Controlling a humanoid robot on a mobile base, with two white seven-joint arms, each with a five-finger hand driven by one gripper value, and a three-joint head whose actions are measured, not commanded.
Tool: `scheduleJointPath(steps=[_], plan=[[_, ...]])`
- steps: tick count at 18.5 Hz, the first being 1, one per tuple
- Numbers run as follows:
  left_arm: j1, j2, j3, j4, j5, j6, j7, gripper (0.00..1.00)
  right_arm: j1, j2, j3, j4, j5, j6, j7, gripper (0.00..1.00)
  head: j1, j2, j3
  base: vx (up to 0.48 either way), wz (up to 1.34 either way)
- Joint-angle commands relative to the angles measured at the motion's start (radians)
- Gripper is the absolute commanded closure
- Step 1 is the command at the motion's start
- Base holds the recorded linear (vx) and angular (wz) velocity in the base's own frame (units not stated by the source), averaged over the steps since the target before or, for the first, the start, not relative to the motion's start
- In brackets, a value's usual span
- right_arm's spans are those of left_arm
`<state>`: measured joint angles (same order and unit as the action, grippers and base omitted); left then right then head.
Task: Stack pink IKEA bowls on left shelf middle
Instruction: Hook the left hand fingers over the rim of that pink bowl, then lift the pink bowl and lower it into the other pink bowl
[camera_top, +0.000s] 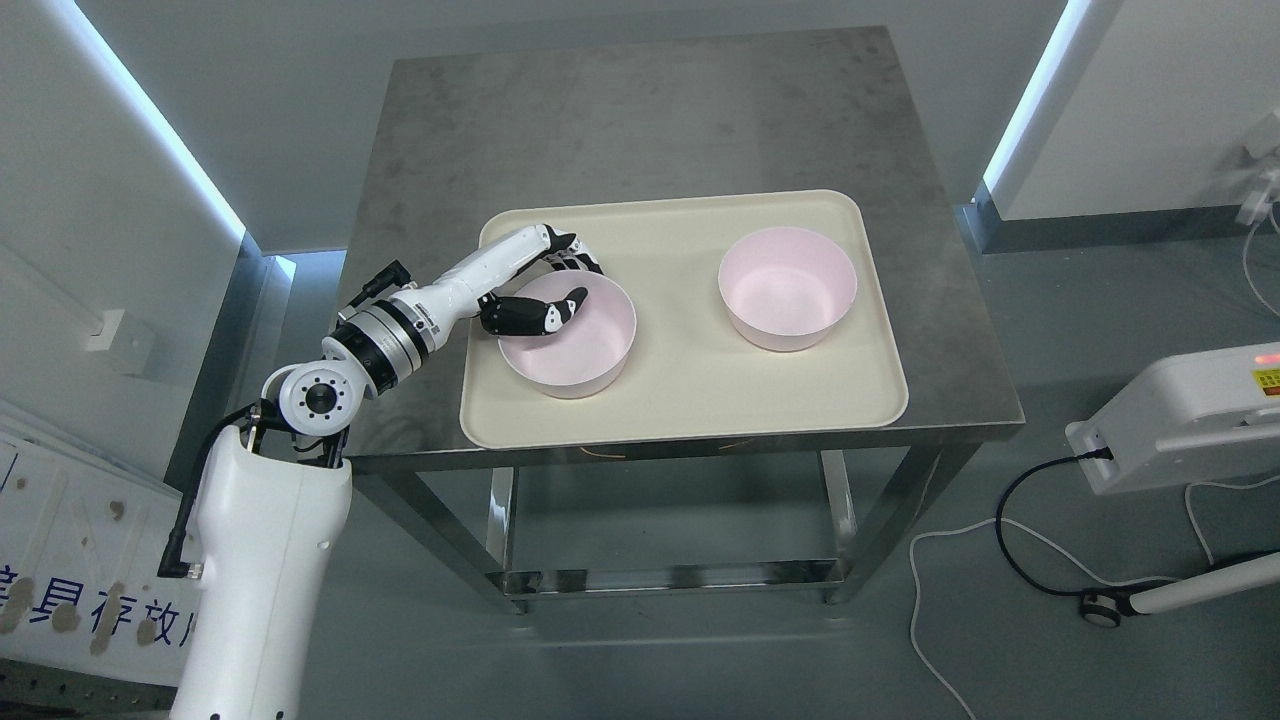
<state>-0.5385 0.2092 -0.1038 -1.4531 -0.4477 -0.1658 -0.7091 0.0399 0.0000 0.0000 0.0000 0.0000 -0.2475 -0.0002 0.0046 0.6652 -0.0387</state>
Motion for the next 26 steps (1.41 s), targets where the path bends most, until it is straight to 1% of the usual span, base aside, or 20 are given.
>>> scheduleJointPath(steps=[1,3,6,9,13,15,17,21,23,26], plan=[[0.0,-0.005,0.073,-0.001,-0.002,-0.029,-0.003,1.0,0.0,-0.017,-0.005,-0.017,-0.002,0.0,0.0,0.0,0.0,0.0,0.0,0.0,0.0],[-0.001,-0.019,0.108,-0.012,0.001,-0.034,-0.007,1.0,0.0,-0.017,-0.005,-0.017,-0.002,0.0,0.0,0.0,0.0,0.0,0.0,0.0,0.0],[-0.009,-0.088,0.163,-0.032,0.001,-0.058,-0.058,1.0,0.0,-0.017,-0.005,-0.017,-0.002,0.0,0.0,0.0,0.0,0.0,0.0,0.0,0.0],[-0.018,-0.126,0.168,-0.056,0.001,-0.057,-0.067,1.0,0.0,-0.017,-0.005,-0.017,-0.002,0.0,0.0,0.0,0.0,0.0,0.0,0.0,0.0],[-0.078,-0.192,0.161,-0.065,0.001,-0.054,-0.069,1.0,0.0,-0.017,-0.005,-0.017,-0.002,0.0,0.0,0.0,0.0,0.0,0.0,0.0,0.0],[-0.132,-0.192,0.139,-0.066,0.001,-0.049,-0.073,1.0,0.0,-0.017,-0.005,-0.017,-0.002,0.0,0.0,0.0,0.0,0.0,0.0,0.0,0.0],[-0.201,-0.192,0.023,-0.066,0.0,-0.029,-0.076,1.0,0.0,-0.017,-0.005,-0.017,-0.002,0.0,0.0,0.0,0.0,0.0,0.0,0.0,0.0],[-0.265,-0.192,-0.233,-0.052,-0.005,0.029,-0.056,1.0,0.0,-0.017,-0.005,-0.017,-0.002,0.0,0.0,0.0,0.0,0.0,0.0,0.0,0.0],[-0.299,-0.192,-0.362,-0.003,-0.006,0.038,-0.023,0.99,0.0,-0.017,-0.005,-0.017,-0.002,0.0,0.0,0.0,0.0,0.0,0.0,0.0,0.0],[-0.372,-0.192,-0.459,0.106,-0.006,0.04,-0.006,0.99,0.0,-0.017,-0.005,-0.017,-0.002,0.0,0.0,0.0,0.0,0.0,0.0,0.0,0.0]])
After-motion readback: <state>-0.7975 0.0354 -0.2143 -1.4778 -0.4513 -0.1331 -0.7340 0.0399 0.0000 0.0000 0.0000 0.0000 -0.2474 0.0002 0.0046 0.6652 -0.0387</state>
